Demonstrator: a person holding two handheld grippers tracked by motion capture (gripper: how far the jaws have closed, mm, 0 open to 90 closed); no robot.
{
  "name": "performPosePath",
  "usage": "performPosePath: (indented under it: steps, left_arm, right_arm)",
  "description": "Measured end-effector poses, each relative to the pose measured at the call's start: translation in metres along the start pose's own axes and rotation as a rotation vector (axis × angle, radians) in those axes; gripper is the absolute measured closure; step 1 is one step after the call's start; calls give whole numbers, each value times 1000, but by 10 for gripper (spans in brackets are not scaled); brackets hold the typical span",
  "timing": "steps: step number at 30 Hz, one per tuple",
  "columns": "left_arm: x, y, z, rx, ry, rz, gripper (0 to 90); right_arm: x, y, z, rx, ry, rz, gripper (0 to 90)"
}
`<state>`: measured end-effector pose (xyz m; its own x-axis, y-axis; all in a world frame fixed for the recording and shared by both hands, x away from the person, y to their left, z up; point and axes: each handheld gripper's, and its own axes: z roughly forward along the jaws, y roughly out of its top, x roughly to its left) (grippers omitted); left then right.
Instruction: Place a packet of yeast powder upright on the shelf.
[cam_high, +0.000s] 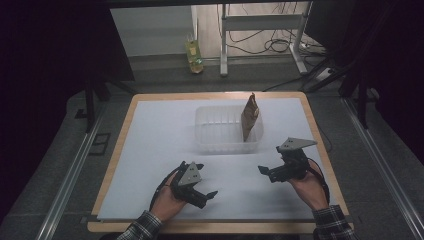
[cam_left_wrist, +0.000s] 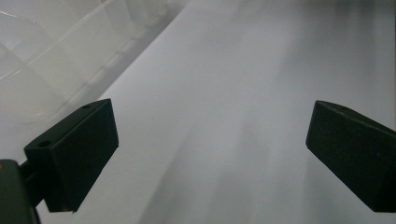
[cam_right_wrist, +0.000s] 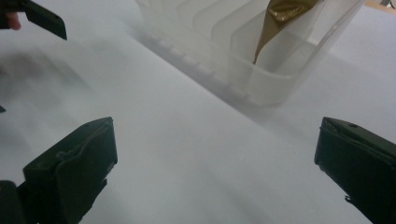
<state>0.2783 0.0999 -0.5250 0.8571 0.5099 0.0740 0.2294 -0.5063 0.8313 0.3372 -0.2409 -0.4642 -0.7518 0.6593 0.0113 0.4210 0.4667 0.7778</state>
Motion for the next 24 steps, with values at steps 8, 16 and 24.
performPosePath:
  steps: [8, 16, 24]
  left_arm:
    - [0, 0, 0, 1, 0, -3, 24]
    - [1, 0, 0, 2, 2, -3, 24]
    - [1, -1, 1, 8, 2, -3, 25]
  right_arm:
    - [1, -13, -4, 5, -6, -4, 0]
    - [3, -24, -9, -2, -17, -10, 0]
    - [3, -38, -14, 20, -30, -12, 0]
